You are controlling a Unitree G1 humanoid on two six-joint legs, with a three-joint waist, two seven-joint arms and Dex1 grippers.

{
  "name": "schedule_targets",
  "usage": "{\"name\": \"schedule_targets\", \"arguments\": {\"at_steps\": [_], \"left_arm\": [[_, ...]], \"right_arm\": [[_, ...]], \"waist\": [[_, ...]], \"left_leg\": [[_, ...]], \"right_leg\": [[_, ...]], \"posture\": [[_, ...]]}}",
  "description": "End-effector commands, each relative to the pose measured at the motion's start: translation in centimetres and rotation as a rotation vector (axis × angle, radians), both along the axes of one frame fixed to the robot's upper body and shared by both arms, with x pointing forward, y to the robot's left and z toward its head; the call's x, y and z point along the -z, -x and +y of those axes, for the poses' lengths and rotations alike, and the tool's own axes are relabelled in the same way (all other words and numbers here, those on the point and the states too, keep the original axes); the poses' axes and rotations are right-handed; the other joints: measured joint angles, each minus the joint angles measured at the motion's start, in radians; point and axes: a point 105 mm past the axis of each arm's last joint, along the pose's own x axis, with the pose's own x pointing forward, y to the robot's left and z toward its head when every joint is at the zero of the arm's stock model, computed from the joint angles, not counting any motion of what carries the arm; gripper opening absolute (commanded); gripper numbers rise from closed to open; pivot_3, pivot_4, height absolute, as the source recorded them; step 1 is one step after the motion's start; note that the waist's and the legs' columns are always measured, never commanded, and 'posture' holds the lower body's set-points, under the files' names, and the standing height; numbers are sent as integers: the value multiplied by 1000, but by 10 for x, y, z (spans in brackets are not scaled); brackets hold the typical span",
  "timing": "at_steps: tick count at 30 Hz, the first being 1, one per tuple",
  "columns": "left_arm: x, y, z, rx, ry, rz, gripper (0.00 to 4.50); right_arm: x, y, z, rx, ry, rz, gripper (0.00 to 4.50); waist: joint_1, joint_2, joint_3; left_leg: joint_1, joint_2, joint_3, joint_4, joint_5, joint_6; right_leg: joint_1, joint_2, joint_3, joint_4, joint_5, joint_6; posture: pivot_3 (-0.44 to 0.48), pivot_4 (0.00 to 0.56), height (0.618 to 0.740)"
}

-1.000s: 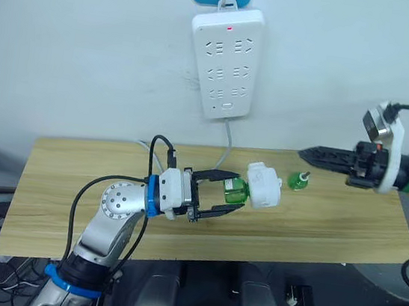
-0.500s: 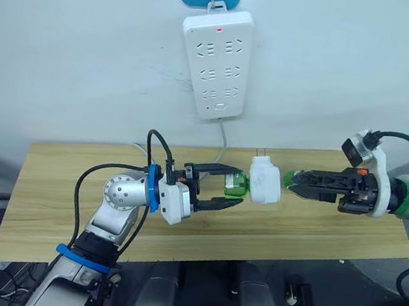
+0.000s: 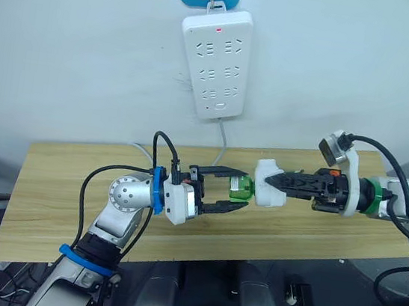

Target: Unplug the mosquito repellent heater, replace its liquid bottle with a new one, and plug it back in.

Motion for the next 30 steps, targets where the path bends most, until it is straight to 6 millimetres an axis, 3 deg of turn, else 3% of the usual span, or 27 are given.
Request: {"name": "schedule_targets", "arguments": {"at_steps": [1, 5, 11, 18, 24, 30], "left_arm": [[-8, 7, -3, 28, 44, -16, 2216], [-8, 7, -3, 29, 46, -11, 2216], [-2, 8, -2, 34, 37, 62, 2216], [2, 5, 7, -4, -18, 203, 4453], [2, 1, 14, -89, -127, 246, 4500], [15, -5, 6, -177, -306, 228, 4500]], "right_arm": [[-9, 6, 5, -39, -24, -34, 4044], [-9, 7, 6, -45, -34, -31, 2966], [-10, 6, 7, -43, -47, -33, 2965], [-6, 3, 5, -3, -36, -34, 2965], [1, -5, 0, 80, 16, -34, 2965], [12, -17, 6, 193, 111, -57, 2965]], "waist": [[0, 0, 0], [0, 0, 0], [0, 0, 0], [0, 0, 0], [0, 0, 0], [0, -1, -9]], "left_leg": [[0, 0, 0, 0, 0, 0], [0, 0, 0, 0, 0, 0], [0, 0, -1, 0, 0, 0], [0, 0, -1, 0, 0, 0], [0, 0, -1, 0, 0, 0], [0, 0, 0, 0, 0, 0]], "right_leg": [[0, 0, 0, 0, 0, 0], [0, 0, 0, 0, 0, 0], [0, 0, 0, 0, 0, 0], [0, 0, 0, 0, 0, 0], [0, 0, 0, 0, 0, 0], [0, 0, 0, 0, 0, 0]], "posture": [[-25, 319, 740], [-25, 319, 740], [-22, 320, 740], [-19, 310, 740], [-13, 297, 740], [-13, 286, 740]]}}
